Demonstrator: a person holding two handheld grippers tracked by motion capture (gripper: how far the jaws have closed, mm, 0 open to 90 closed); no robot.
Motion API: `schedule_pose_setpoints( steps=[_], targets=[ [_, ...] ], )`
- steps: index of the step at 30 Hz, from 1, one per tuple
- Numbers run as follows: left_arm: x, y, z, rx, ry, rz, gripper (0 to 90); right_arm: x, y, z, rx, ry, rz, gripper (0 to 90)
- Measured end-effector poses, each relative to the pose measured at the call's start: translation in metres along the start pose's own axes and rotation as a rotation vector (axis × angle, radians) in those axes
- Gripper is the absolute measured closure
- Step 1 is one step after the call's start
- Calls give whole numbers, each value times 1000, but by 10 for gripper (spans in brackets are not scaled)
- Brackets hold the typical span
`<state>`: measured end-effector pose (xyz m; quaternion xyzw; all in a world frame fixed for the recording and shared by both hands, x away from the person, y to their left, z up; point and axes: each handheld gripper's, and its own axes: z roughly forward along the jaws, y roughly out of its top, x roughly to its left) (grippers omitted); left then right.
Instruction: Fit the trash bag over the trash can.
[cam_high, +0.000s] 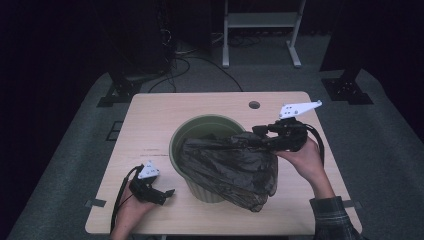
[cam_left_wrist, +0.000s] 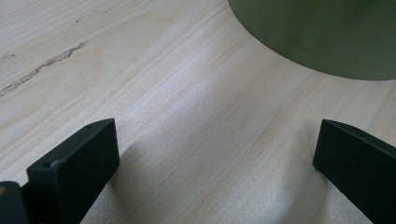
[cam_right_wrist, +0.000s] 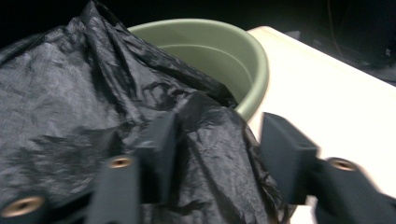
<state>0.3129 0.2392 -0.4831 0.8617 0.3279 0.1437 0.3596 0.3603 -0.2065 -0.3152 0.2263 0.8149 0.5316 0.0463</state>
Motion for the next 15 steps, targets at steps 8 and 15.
schedule_pose_setpoints(
  steps=[8,15],
  targets=[
    [0,2,-4,-10,-46,-5,0,-5,5,3,-7,-33,-23,856],
    [1,13,-28,-96,-101,4,0,-17,16,12,-29,-62,-15,881]
  ],
)
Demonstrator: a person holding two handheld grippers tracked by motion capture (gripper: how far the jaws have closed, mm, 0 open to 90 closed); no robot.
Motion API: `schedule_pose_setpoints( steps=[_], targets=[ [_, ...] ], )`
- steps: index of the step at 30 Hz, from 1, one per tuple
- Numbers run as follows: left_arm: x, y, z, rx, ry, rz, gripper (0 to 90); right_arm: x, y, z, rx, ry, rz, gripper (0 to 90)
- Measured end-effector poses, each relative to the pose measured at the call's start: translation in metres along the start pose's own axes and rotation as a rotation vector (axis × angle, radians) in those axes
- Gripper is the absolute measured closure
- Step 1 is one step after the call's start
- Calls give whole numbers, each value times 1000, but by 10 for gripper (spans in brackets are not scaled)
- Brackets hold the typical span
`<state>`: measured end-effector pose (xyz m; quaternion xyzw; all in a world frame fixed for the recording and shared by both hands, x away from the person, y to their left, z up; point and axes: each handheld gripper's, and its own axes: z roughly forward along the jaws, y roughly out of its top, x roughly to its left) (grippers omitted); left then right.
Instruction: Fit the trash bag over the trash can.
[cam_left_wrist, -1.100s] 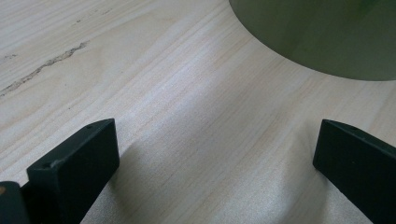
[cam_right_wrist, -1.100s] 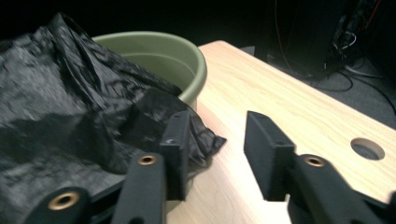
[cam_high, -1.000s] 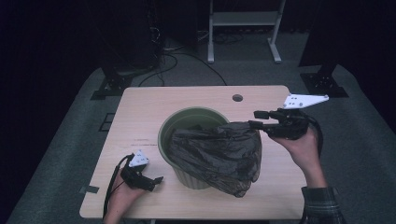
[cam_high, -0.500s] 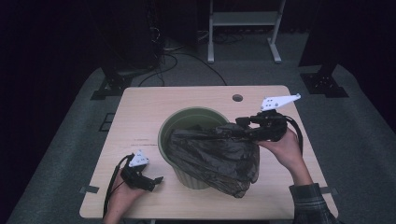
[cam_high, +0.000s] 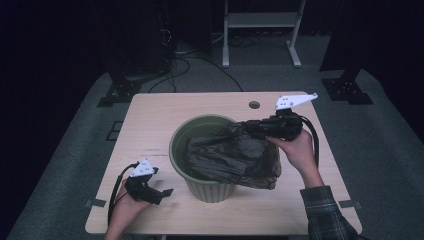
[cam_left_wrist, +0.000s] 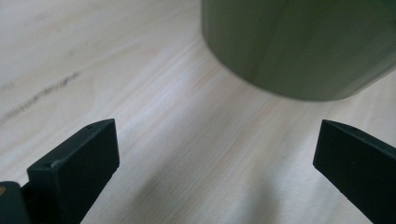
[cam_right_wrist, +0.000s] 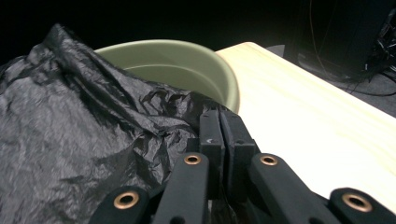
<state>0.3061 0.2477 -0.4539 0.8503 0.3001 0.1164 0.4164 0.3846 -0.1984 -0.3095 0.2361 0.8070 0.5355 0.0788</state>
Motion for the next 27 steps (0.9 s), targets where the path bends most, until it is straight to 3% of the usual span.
schedule_pose_setpoints(
  steps=[4,7,11,16,21,27],
  targets=[
    [-3,10,-14,-47,-27,21,0,-3,3,2,-8,-8,2,887],
    [-6,20,-26,-83,-70,31,0,-4,5,1,-19,-8,3,890],
    [-13,38,-43,-135,-160,64,0,-5,9,1,-20,-12,0,891],
    [-20,59,-63,-207,-240,102,0,-4,13,2,-18,-14,-4,891],
    [-25,84,-76,-232,-260,151,24,-3,16,2,-15,-20,-9,891],
    [-32,123,-86,-254,-251,237,65,-3,18,6,-15,-17,-10,891]
  ],
)
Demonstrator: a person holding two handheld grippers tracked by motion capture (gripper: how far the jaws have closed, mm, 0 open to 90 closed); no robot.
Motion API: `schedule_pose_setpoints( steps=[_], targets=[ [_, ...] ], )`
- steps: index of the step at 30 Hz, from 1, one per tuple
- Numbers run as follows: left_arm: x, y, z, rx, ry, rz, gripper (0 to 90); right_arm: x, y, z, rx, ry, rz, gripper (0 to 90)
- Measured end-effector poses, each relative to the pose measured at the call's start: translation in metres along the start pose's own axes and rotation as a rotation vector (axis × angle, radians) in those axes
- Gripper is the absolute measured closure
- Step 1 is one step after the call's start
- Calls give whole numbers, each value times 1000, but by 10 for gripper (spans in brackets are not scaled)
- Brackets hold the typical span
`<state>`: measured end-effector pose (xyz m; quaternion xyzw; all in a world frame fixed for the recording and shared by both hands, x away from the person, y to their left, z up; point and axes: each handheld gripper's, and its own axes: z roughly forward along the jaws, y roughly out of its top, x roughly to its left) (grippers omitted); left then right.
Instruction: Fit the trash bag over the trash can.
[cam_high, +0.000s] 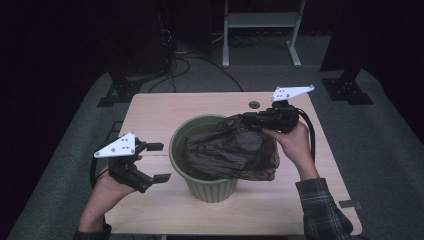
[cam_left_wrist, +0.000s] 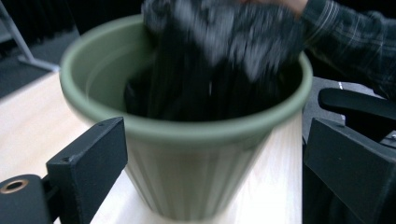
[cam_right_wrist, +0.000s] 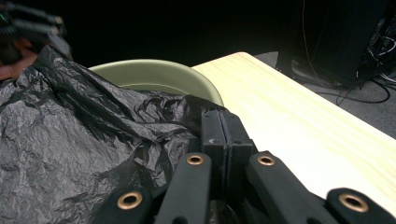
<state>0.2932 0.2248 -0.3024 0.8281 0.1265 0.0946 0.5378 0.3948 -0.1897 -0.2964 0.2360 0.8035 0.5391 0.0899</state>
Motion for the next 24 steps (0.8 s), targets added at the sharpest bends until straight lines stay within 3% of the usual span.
schedule_pose_setpoints(
  steps=[4,11,19,24],
  targets=[
    [3,24,9,-11,-27,47,114,0,0,1,5,2,-1,890],
    [15,46,34,-10,-78,67,247,-1,0,0,10,4,-2,890],
    [26,47,61,88,-101,53,507,-2,1,-5,-4,1,2,890],
    [32,43,74,166,-95,33,606,1,8,-5,-23,9,-7,891]
  ],
)
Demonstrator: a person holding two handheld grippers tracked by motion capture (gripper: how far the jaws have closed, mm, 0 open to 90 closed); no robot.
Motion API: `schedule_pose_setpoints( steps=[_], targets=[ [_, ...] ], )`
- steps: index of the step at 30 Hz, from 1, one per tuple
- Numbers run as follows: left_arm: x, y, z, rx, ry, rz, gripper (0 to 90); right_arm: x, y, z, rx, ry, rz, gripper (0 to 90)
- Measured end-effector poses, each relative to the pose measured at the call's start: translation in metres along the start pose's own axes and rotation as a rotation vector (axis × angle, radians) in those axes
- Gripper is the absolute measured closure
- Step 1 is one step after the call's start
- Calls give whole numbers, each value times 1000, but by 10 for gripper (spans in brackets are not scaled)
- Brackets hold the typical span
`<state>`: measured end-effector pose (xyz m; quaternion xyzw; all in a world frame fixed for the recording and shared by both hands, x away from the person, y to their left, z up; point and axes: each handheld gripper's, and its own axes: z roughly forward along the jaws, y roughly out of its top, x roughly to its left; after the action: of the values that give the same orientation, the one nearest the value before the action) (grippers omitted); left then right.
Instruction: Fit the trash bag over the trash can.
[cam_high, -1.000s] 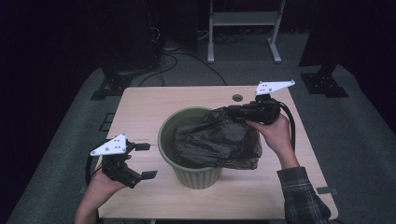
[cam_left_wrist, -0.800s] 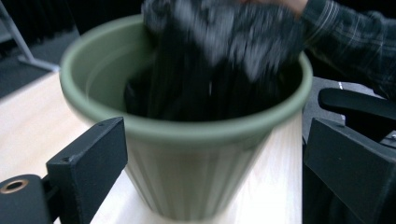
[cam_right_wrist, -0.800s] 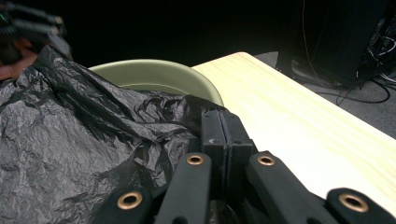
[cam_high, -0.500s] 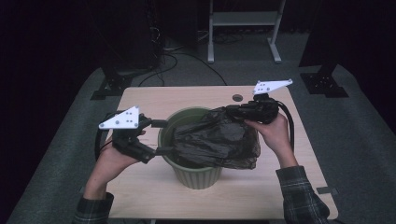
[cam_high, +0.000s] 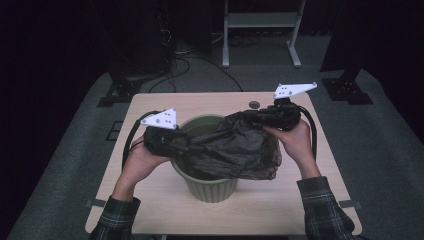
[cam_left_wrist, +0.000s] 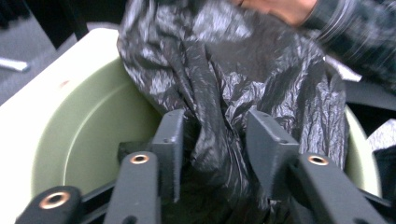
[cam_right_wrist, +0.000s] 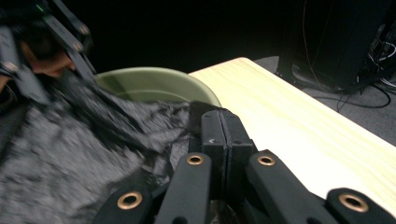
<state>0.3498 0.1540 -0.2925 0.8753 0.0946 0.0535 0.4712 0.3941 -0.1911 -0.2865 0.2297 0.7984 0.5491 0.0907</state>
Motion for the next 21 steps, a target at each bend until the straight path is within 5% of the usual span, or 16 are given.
schedule_pose_setpoints(
  steps=[12,21],
  targets=[
    [0,0,21,119,19,43,640,16,21,24,-44,84,-27,891],
    [-5,1,32,152,15,63,611,30,33,50,-63,142,-39,891]
  ],
)
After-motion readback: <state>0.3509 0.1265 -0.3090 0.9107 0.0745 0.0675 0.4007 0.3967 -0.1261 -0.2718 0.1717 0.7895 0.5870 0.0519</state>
